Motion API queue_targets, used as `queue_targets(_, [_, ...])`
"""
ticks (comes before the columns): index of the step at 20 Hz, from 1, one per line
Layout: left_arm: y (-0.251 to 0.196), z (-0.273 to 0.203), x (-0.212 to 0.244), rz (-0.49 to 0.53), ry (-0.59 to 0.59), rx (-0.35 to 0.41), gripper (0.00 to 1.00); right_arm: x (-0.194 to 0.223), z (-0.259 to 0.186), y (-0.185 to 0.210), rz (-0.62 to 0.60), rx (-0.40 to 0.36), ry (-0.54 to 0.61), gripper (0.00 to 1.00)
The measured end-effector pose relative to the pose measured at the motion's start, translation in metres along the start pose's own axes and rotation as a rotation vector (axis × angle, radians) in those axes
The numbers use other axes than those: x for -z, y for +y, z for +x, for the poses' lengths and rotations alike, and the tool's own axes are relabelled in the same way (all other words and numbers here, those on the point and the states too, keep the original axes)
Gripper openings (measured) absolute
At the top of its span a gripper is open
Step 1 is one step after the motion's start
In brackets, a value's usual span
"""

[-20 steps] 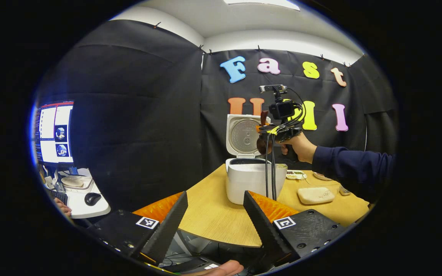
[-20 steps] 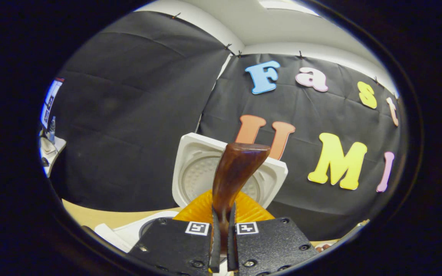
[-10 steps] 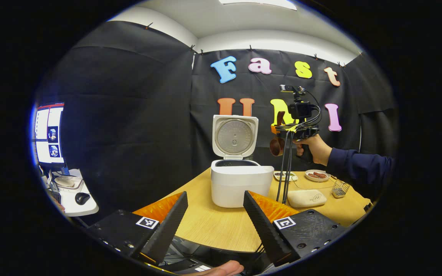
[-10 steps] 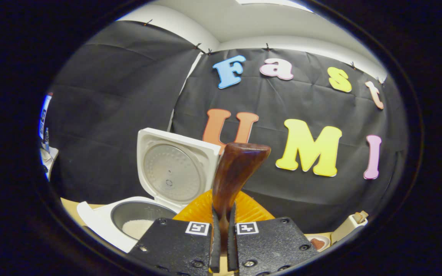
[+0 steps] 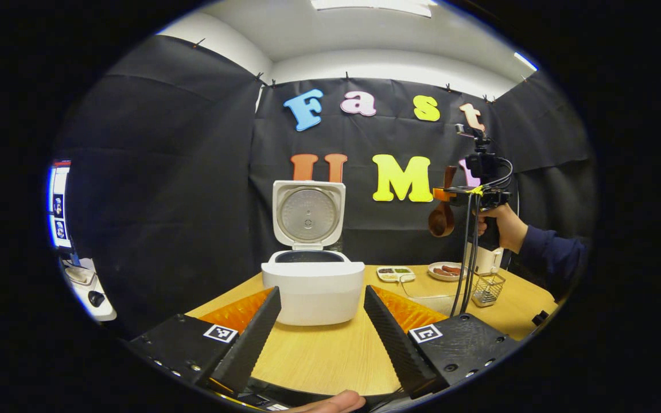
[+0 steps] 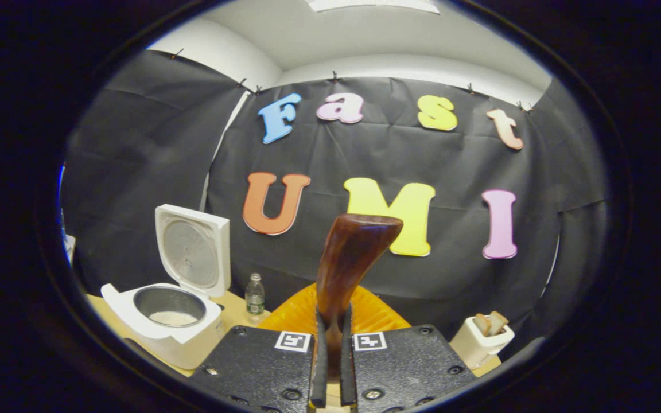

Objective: Close the left gripper, press the button to open the rice cooker; take a wooden spoon from the chopstick holder with the right hand, scoop a spoonful of rice and pour it into the rice cooker, then put the wooden spoon back into the chopstick holder.

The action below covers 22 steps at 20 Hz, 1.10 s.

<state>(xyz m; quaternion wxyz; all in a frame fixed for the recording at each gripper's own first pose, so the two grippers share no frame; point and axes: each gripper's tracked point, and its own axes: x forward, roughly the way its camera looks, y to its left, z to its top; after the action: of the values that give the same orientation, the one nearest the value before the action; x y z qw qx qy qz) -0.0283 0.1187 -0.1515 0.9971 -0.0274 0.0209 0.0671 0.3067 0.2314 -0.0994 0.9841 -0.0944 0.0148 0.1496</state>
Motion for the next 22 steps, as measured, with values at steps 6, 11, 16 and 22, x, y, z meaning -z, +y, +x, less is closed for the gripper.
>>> queue_targets(6, [-0.033,0.027,-0.008,0.009,-0.035,0.021,0.93,0.000,-0.039,-0.072,0.048,0.082,0.018,0.15])
queue_targets(11, [-0.048,0.042,-0.010,-0.004,-0.057,0.048,0.93,0.027,-0.059,-0.118,0.112,0.150,0.066,0.17])
queue_targets(16, [-0.054,0.055,-0.005,-0.005,-0.044,0.056,0.93,0.083,-0.067,-0.153,0.158,0.215,0.160,0.18])
queue_targets(22, [-0.048,0.055,-0.013,-0.001,-0.049,0.043,0.93,0.136,-0.079,-0.149,0.187,0.186,0.244,0.19])
